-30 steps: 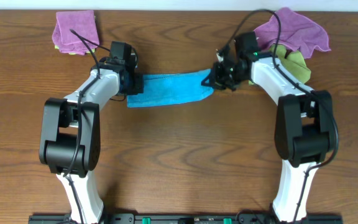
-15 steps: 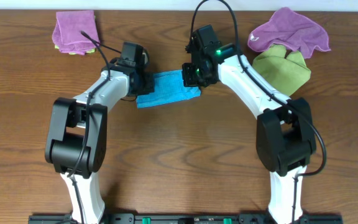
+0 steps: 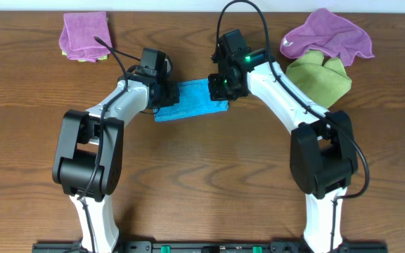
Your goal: Fold the cloth
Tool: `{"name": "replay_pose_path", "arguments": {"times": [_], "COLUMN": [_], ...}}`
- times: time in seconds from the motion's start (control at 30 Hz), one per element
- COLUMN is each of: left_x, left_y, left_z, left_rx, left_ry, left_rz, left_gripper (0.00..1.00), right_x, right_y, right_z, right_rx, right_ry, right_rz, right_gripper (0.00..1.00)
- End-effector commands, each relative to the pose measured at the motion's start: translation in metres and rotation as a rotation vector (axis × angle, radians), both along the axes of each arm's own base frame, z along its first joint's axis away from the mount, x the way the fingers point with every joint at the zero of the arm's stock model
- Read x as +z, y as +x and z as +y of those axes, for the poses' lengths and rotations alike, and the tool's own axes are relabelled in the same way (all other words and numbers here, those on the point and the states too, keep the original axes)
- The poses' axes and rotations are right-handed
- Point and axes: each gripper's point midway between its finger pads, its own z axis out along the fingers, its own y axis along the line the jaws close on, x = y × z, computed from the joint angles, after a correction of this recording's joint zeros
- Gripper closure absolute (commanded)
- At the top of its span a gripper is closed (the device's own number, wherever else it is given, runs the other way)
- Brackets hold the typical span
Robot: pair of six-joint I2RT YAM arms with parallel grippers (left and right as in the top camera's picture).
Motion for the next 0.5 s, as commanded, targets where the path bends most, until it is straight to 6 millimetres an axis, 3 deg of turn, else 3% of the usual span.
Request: {"name": "replay_pose_path", "arguments": {"times": [0.0, 0.23, 0.47], "left_x": [0.001, 0.020, 0.036], "left_y": [0.003, 0.016, 0.028], "left_z": [0.002, 0.021, 0.027], "left_rx": [-0.027, -0.080, -0.097], "left_ry": [0.008, 0.156, 0.208], "left_rz": [-0.015, -0.089, -0.128], "left_gripper": [0.94, 0.94, 0.94], "right_x": [0.021, 0.021, 0.021], "right_y": [0.009, 0.010, 0.013], "right_z": [-0.001, -0.003, -0.009], "right_rx": [0.012, 0.009, -0.003], "right_ry": [0.007, 0.003, 0.003], "right_rz": [-0.058, -0.059, -0.059], "right_gripper": [0.98, 0.98, 0.99]}}
